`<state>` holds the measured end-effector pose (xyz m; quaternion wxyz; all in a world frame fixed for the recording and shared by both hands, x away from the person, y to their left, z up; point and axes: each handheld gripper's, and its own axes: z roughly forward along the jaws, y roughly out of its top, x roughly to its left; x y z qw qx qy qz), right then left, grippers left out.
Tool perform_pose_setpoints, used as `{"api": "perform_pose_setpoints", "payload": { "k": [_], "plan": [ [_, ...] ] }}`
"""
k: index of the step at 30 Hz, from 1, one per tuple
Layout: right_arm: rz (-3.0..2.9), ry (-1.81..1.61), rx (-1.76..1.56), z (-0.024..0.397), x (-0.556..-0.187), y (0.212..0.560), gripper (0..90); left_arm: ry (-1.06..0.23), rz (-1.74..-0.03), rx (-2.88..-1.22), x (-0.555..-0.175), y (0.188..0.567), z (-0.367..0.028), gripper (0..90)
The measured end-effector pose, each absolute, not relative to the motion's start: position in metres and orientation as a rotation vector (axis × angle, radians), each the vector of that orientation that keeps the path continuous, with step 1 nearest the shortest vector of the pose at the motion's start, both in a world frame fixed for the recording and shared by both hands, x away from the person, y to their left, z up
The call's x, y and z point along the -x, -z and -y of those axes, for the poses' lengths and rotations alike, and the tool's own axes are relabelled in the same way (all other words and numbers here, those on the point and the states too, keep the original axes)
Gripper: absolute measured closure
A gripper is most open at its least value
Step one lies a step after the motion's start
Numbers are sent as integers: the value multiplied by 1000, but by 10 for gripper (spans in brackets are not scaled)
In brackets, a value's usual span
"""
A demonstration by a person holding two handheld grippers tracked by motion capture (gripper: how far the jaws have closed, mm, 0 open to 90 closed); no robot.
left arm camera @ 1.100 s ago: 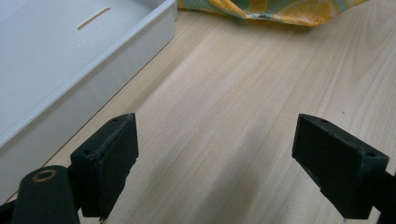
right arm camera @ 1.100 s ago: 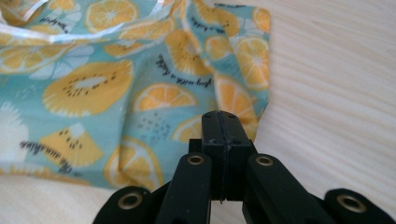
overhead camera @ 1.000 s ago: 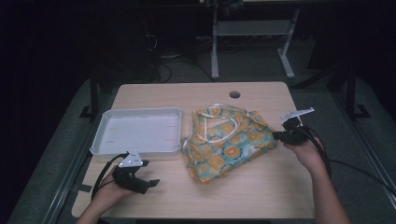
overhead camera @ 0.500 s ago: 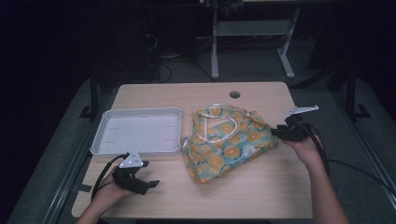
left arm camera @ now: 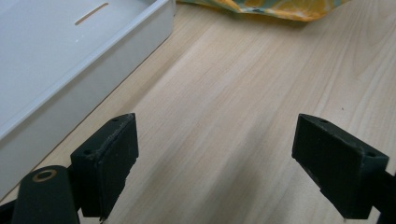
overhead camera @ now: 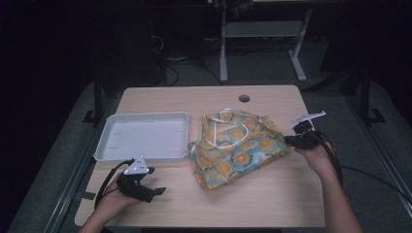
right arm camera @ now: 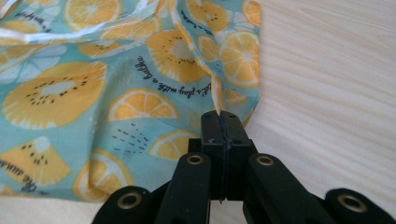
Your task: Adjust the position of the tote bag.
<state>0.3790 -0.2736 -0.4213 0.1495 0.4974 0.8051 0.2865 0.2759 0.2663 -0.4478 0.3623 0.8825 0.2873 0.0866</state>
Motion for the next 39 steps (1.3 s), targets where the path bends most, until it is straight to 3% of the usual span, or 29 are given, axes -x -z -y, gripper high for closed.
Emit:
{"api": "perform_pose_setpoints", "payload": {
  "k": [11, 14, 17, 22, 25, 29, 39],
  "plan": [
    [-2316, -817, -1438, 281, -360, 421, 893, -157, -673, -2229, -273, 434, -245, 199],
    [-2316, -822, -1439, 282, -356, 421, 894, -131, -628, -2233, -273, 429, -232, 256],
    [-2323, -808, -1439, 282, -353, 422, 893, -93, -601, -2235, -274, 423, -221, 404],
    [-2329, -798, -1434, 283, -348, 423, 894, -39, -513, -2255, -275, 415, -194, 747],
    [-2338, -787, -1436, 282, -346, 423, 894, 20, -478, -2275, -276, 415, -176, 893],
    [-2338, -796, -1436, 281, -343, 423, 894, 90, -422, -2321, -275, 422, -154, 900],
    [-2360, -791, -1421, 279, -336, 424, 894, 47, -462, -2349, -298, 428, -133, 900]
  ]
}}
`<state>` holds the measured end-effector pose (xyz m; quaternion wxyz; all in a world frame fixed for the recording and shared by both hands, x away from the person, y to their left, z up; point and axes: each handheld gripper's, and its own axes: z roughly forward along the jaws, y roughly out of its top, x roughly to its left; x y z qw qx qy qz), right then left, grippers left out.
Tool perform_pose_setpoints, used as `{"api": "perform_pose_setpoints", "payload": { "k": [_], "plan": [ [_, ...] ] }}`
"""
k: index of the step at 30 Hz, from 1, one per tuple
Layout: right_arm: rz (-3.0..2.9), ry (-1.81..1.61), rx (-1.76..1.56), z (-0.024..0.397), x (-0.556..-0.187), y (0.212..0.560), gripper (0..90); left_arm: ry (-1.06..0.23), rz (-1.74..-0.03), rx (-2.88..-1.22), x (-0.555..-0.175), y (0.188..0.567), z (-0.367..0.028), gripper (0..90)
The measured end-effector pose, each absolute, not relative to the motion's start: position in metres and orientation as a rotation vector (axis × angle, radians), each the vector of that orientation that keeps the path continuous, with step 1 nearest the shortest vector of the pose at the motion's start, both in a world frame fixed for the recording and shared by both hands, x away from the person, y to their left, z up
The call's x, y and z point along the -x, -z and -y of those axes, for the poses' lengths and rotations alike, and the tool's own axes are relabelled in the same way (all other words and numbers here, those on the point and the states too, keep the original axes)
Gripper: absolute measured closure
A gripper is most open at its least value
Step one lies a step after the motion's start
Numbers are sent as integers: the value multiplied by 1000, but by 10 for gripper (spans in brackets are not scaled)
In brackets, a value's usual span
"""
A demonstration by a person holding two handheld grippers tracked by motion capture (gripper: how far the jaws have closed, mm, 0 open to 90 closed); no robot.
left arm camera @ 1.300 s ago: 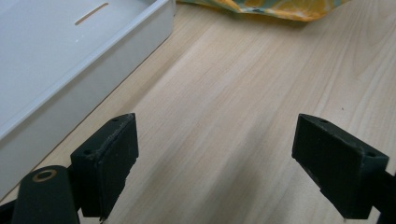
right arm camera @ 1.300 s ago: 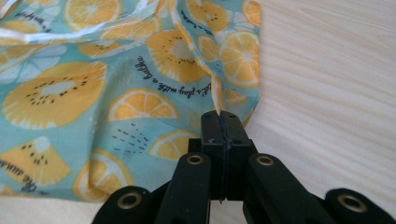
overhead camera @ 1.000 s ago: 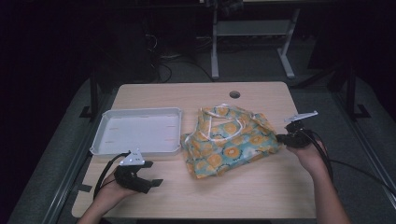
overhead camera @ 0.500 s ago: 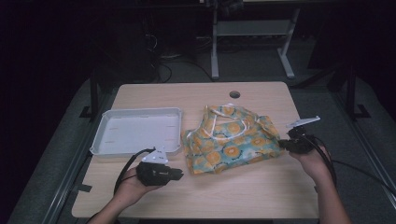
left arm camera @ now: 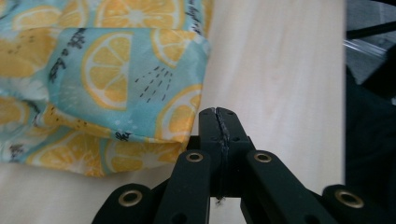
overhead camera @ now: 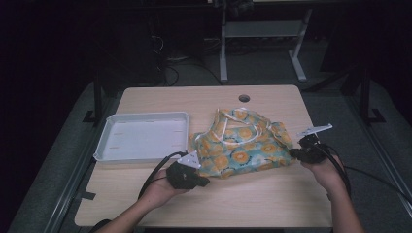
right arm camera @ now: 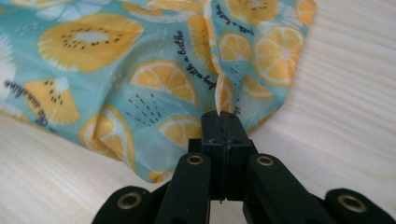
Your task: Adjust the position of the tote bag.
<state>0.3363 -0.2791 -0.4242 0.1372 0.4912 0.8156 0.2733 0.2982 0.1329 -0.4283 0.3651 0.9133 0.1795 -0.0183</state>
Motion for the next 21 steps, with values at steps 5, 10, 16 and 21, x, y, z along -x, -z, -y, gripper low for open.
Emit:
{"api": "perform_pose_setpoints", "payload": {
  "k": [5, 10, 16, 21],
  "plan": [
    [-2375, -780, -1412, 279, -327, 424, 894, 13, -509, -2343, -312, 427, -138, 900],
    [-2382, -794, -1421, 280, -318, 422, 894, -17, -555, -2338, -326, 426, -143, 900],
    [-2399, -810, -1415, 277, -304, 422, 894, -43, -602, -2326, -340, 425, -151, 900],
    [-2428, -826, -1408, 273, -287, 422, 893, -50, -641, -2306, -345, 425, -159, 900]
  ]
}}
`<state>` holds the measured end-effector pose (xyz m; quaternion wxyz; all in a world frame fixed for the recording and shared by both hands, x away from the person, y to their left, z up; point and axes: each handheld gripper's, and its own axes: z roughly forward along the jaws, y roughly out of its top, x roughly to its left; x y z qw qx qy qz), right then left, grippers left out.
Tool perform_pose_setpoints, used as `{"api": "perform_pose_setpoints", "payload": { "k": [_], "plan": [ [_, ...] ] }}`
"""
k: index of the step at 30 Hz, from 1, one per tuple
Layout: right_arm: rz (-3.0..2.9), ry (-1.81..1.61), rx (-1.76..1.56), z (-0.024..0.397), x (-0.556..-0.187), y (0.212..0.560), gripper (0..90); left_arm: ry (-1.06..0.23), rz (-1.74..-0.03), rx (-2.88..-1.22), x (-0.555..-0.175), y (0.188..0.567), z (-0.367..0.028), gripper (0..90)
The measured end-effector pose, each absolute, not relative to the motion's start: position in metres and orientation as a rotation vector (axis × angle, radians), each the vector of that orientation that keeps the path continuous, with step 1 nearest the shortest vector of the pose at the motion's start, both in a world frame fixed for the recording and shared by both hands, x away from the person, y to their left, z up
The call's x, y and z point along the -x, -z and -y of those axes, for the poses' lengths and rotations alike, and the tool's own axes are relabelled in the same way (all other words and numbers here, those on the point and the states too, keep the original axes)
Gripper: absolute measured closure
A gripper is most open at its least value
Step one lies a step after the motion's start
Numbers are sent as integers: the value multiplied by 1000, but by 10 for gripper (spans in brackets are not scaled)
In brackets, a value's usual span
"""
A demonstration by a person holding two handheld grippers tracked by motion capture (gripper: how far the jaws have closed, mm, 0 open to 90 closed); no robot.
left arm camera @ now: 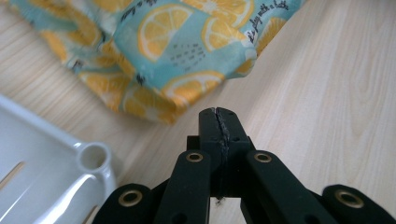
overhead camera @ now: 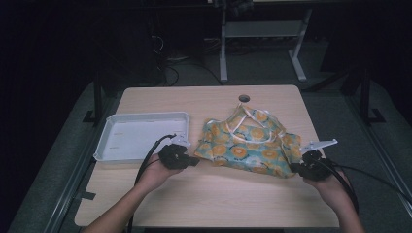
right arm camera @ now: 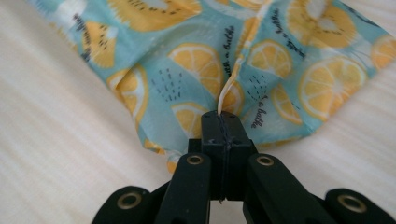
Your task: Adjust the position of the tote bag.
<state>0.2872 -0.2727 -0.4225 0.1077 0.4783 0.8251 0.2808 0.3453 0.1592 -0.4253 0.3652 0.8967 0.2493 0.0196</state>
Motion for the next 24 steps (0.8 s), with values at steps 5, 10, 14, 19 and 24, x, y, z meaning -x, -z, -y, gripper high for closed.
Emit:
{"api": "perform_pose_setpoints", "payload": {
  "k": [5, 10, 14, 19, 24],
  "plan": [
    [-2459, -857, -1376, 265, -272, 423, 893, -62, -652, -2301, -347, 423, -162, 900],
    [-2525, -878, -1290, 251, -263, 424, 891, -67, -650, -2299, -346, 423, -163, 900],
    [-2552, -884, -1256, 244, -262, 423, 874, -51, -653, -2304, -344, 424, -166, 900],
    [-2530, -924, -1265, 248, -260, 416, 771, -16, -645, -2307, -339, 425, -172, 897],
    [-2458, -1008, -1266, 254, -257, 400, 674, -5, -630, -2324, -332, 426, -172, 835]
  ]
}}
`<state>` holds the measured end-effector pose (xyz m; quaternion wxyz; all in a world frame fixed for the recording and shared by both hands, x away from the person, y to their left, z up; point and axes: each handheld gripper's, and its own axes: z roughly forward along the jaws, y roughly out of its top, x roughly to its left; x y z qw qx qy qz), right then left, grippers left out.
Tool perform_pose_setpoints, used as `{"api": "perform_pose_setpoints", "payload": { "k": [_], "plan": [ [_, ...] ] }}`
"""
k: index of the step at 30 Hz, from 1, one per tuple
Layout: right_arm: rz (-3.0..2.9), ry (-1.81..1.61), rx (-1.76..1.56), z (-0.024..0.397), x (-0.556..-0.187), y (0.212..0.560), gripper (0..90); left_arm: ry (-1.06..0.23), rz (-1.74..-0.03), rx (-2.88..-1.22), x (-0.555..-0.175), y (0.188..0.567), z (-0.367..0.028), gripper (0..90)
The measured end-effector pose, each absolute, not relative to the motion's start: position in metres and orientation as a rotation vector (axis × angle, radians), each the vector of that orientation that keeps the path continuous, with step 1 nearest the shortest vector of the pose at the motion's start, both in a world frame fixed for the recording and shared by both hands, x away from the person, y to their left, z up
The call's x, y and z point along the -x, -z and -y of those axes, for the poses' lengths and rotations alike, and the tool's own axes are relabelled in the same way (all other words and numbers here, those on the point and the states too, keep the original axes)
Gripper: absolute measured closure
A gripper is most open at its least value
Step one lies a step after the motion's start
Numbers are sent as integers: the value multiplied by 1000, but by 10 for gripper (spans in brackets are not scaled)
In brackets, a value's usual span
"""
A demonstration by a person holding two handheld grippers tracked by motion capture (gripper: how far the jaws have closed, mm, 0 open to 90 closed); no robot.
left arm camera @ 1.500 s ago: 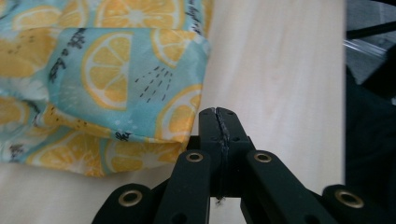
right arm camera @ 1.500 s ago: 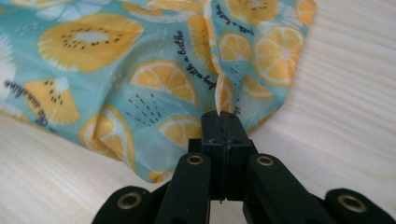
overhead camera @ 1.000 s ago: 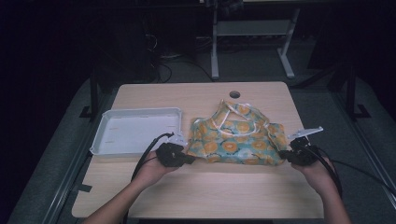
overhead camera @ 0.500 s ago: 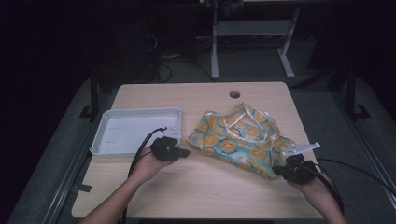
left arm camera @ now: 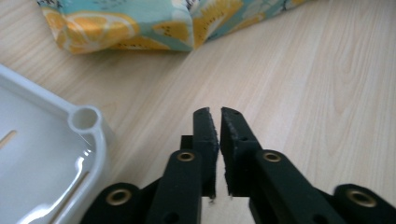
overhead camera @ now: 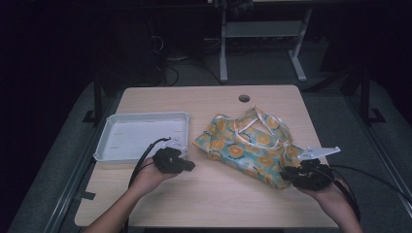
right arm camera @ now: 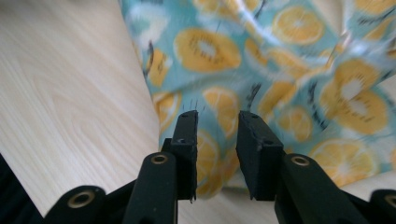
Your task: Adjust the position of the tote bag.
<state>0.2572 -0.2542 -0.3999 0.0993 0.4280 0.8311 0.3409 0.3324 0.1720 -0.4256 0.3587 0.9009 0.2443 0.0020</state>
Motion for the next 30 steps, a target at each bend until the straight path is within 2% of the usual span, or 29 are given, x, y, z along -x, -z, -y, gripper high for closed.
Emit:
{"api": "perform_pose_setpoints", "payload": {
  "k": [10, 20, 30],
  "plan": [
    [-2419, -1032, -1251, 255, -272, 395, 590, 7, -632, -2328, -327, 426, -173, 716],
    [-2361, -1031, -1251, 257, -292, 388, 541, -1, -626, -2342, -320, 425, -173, 692],
    [-2244, -978, -1366, 280, -324, 384, 469, -4, -644, -2335, -319, 424, -178, 674]
  ]
}}
